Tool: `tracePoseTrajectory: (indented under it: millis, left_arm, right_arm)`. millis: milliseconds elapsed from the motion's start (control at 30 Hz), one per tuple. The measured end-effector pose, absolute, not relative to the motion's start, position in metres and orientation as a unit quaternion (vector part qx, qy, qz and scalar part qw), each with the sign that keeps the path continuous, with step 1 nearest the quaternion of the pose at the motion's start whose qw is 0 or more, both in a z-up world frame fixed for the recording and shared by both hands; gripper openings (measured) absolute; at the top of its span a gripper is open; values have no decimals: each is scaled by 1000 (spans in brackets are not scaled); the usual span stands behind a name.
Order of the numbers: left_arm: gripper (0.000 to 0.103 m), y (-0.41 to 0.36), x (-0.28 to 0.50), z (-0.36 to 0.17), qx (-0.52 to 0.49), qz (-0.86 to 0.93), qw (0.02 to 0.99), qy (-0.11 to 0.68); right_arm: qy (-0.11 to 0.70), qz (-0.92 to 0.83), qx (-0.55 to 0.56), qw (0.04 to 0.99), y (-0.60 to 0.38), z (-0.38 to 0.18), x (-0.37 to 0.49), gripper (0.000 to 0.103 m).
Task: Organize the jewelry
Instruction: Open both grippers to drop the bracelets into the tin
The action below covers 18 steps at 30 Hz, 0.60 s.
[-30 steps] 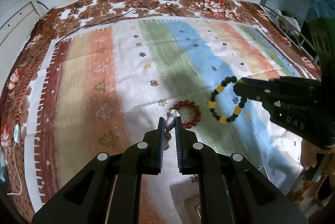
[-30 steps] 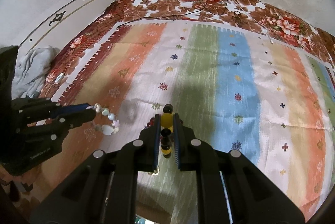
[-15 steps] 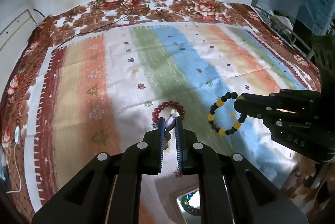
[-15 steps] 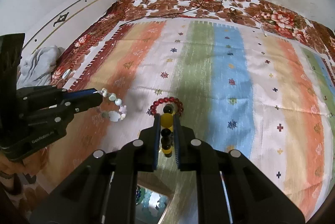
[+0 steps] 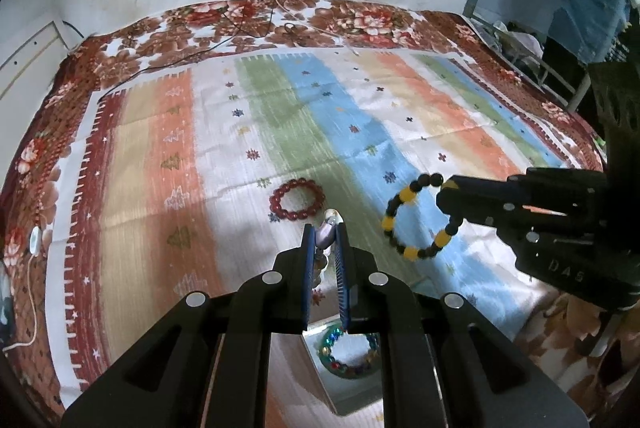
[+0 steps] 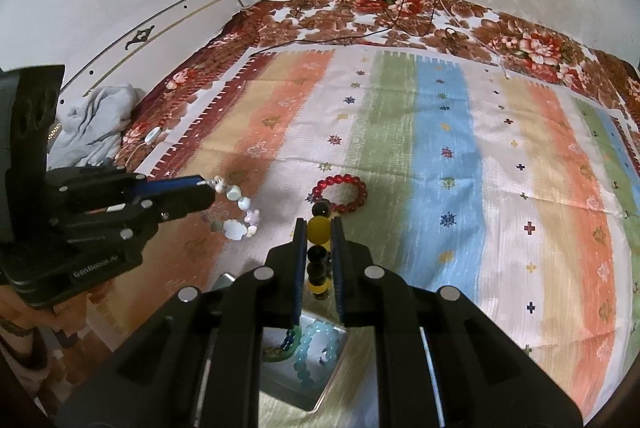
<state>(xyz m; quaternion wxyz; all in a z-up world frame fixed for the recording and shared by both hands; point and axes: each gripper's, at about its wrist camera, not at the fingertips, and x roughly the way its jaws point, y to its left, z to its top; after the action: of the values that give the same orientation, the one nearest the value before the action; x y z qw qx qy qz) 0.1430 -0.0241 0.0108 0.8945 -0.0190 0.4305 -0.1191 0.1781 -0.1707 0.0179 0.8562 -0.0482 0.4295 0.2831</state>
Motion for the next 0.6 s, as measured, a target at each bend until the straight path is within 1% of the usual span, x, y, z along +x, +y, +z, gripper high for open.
tracePoseTrajectory:
  millis: [400,600]
  left_arm:
    - [9,-37,108,12,-17,-133,893,430]
    - [10,-49,95,4,-7,-142,888,437]
  right_arm:
    - [434,295,-46,850,-175,19,138,13]
    - [446,296,-52,843,-175,12,125,13]
